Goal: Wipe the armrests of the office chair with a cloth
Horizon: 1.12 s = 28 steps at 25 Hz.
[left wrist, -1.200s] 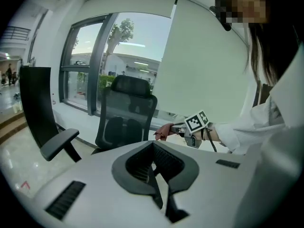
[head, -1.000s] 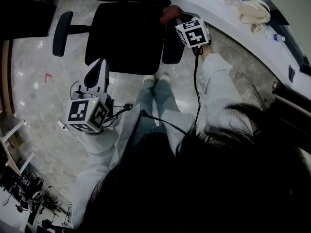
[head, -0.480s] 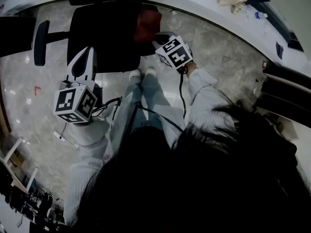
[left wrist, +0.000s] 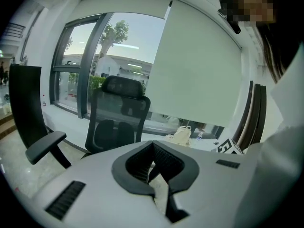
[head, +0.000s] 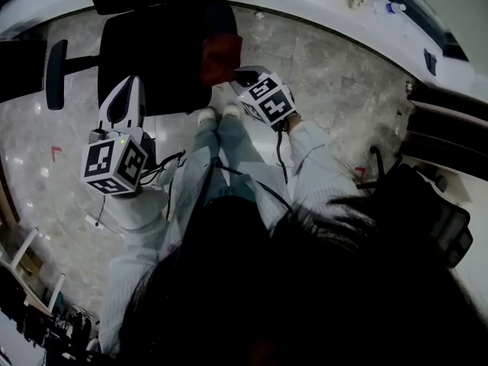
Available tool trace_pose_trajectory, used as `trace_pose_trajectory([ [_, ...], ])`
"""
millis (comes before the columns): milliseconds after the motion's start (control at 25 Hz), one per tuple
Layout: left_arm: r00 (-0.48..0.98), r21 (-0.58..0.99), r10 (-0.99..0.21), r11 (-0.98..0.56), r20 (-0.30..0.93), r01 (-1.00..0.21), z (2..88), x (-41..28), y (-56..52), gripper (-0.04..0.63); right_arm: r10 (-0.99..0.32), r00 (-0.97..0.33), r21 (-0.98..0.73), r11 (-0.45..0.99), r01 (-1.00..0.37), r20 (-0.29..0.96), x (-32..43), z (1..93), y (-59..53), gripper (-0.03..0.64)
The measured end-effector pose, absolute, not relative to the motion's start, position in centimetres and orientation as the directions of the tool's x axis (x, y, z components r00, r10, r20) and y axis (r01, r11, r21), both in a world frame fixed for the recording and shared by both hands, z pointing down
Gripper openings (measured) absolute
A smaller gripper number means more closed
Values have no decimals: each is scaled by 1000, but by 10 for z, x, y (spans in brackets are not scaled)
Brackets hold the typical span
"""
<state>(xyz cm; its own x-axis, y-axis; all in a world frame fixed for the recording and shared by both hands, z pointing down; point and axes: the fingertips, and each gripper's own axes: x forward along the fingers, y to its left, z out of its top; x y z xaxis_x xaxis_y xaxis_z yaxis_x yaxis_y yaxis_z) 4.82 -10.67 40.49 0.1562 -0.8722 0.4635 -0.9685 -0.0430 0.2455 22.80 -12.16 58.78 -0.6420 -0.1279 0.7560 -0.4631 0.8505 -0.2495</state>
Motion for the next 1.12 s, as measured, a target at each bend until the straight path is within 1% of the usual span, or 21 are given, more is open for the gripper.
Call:
trace_pose_trajectory([
  [120, 132, 242, -865, -12, 484, -970, 414, 35, -94, 3, -165, -622, -226, 836, -499, 765, 225, 592, -155, 28],
  [280, 49, 232, -852, 86, 520, -969, 428, 0, -82, 3, -191, -587, -220, 802, -556, 786, 209, 610, -217, 28],
  [480, -21, 212, -849, 156, 528, -965, 433, -38, -62, 3, -275, -522, -151, 758, -634, 808, 188, 620, -283, 28],
  [600, -38, 214, -858, 170, 512, -962, 428, -47, -56, 3, -278, -505, -160, 733, -662, 817, 185, 621, -300, 28],
  [880, 10, 222, -883, 107, 470, -969, 418, -45, -81, 3, -214, -560, -278, 696, -662, 800, 197, 615, -265, 28],
  [1120, 103, 225, -891, -1, 443, -974, 411, -6, -114, 3, -117, -623, -368, 717, -592, 774, 221, 603, -188, 28],
])
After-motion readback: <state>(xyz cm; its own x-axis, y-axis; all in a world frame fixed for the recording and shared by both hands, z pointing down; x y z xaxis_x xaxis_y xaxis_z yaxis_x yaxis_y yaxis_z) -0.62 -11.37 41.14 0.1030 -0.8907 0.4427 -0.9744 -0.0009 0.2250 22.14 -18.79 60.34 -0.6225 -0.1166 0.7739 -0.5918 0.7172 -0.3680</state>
